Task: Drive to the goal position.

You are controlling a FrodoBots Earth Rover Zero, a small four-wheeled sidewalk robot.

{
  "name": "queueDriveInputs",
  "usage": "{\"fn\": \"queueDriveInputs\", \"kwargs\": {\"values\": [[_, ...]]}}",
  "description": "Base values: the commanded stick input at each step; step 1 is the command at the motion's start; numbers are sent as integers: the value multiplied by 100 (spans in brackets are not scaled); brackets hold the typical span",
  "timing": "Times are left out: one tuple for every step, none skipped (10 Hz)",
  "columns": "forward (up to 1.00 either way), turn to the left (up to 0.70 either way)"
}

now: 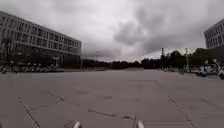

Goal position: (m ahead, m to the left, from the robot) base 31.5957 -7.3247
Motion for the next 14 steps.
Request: {"fn": "queueDriveInputs", "kwargs": {"values": [[100,0],[100,0],[100,0],[100,0],[100,0],[100,0],[100,0],[100,0],[100,0],[100,0],[100,0],[100,0],[100,0],[100,0]]}}
